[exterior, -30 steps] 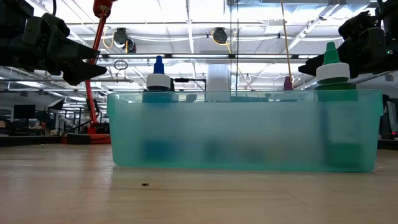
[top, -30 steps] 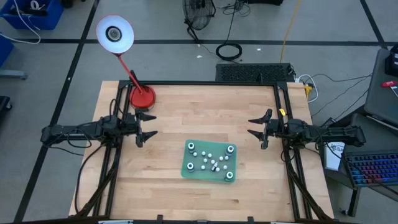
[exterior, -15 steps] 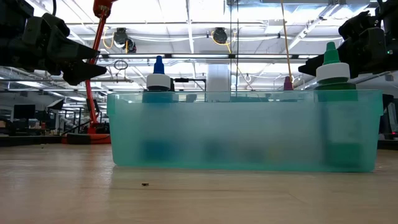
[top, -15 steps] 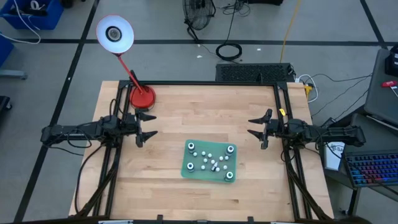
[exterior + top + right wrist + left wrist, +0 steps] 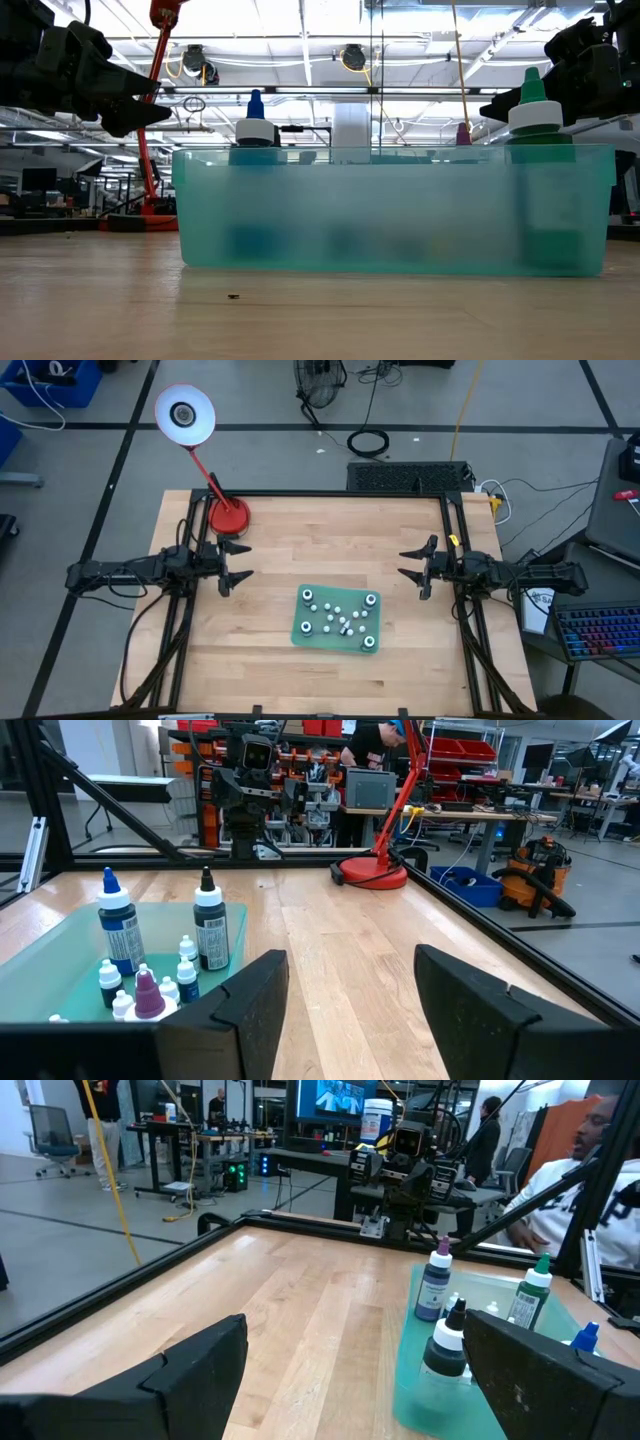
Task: Pick & Place food coloring
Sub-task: Return to Home Position
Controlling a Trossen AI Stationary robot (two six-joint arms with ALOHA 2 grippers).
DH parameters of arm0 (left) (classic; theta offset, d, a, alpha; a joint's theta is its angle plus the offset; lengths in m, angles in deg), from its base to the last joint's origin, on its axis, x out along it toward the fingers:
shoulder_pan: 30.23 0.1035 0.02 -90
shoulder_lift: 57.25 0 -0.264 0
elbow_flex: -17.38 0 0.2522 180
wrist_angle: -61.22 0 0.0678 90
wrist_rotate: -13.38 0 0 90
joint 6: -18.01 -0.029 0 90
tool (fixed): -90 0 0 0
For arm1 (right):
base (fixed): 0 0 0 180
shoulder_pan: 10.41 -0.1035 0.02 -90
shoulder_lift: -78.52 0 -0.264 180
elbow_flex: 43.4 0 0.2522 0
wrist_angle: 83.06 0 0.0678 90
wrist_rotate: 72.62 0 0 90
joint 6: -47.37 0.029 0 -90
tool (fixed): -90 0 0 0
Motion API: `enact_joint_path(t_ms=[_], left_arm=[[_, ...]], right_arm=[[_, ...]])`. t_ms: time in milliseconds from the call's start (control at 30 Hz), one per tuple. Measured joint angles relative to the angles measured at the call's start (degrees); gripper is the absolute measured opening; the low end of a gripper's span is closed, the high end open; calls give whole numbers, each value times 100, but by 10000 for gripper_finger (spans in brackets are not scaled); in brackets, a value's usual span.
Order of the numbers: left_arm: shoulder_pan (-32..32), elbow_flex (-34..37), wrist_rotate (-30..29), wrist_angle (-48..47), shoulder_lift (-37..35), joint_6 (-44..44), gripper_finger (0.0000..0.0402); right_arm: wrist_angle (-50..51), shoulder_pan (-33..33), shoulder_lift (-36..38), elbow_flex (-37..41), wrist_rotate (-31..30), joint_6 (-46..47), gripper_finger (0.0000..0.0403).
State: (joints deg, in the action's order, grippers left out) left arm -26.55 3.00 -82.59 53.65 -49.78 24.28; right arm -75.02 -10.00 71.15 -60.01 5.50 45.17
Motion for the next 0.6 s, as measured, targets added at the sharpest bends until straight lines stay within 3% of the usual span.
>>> enact_joint_path(t_ms=[600], left_arm=[[-1, 0, 2, 0, 1, -1, 365]], right_arm=[[-2, 0, 0, 0, 0, -2, 204]])
